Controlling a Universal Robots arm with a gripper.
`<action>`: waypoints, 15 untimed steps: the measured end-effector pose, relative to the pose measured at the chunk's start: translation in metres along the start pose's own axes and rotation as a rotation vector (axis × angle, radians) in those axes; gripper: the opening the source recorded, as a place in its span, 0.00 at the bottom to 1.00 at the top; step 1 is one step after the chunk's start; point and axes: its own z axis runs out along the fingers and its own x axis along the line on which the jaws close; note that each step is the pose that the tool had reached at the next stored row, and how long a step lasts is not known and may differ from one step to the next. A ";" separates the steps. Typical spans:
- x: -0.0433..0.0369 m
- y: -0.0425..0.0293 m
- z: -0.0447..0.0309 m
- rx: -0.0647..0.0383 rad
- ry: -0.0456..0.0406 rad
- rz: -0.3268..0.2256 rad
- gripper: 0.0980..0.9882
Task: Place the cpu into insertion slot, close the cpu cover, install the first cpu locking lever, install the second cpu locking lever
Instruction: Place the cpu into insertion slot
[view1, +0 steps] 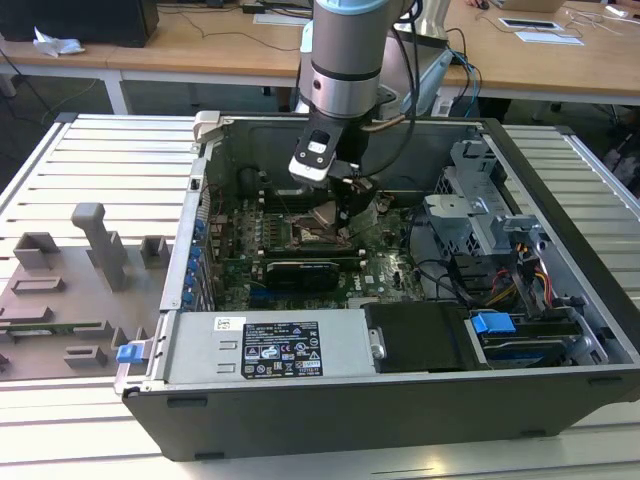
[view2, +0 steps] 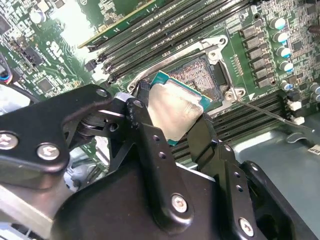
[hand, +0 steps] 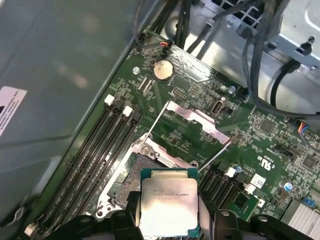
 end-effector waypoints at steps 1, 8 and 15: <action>0.0000 0.0000 0.0000 0.000 -0.0004 0.022 0.50; 0.0000 0.0000 0.0003 0.000 -0.0024 0.120 0.50; 0.0000 0.0000 0.0005 0.001 -0.0047 0.205 0.50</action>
